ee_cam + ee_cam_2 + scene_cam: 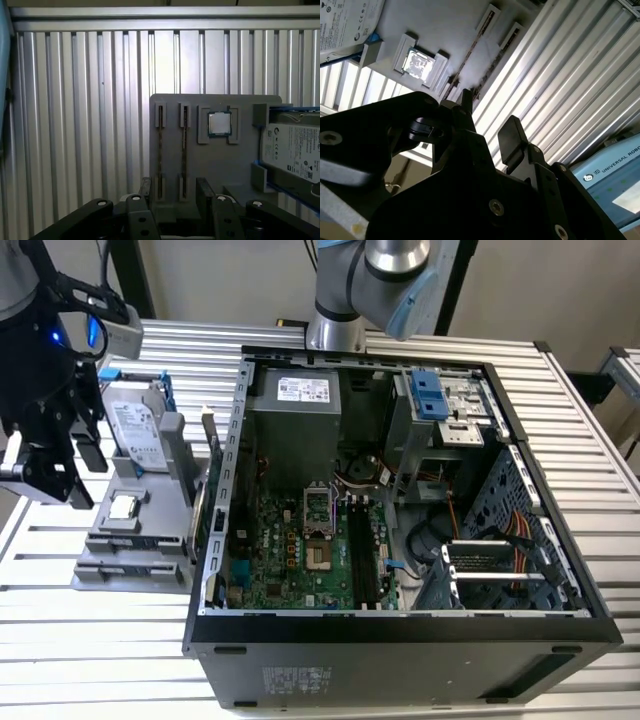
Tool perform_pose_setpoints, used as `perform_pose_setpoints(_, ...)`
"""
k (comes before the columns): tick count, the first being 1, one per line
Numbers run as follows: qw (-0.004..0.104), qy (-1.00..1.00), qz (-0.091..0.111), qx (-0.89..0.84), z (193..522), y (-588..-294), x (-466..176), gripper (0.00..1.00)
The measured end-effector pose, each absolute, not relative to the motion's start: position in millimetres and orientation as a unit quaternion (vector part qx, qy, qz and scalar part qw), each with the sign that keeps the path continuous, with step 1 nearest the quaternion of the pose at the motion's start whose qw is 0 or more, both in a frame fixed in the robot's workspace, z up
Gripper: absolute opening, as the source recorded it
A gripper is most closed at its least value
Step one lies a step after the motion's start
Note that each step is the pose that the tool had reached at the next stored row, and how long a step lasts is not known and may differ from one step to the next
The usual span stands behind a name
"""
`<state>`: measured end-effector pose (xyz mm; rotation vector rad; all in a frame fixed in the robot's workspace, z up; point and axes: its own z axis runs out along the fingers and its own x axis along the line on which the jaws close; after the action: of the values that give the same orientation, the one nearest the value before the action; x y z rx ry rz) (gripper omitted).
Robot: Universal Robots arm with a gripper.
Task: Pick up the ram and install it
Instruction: 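Pick up the ram and move it above insertion slot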
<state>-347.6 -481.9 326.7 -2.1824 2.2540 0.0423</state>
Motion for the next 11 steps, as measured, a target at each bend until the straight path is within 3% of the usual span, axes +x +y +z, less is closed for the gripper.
perform_pose_setpoints(11,0.002,0.718,0.014,-0.696,323.0,-482.0,-347.6,1.00)
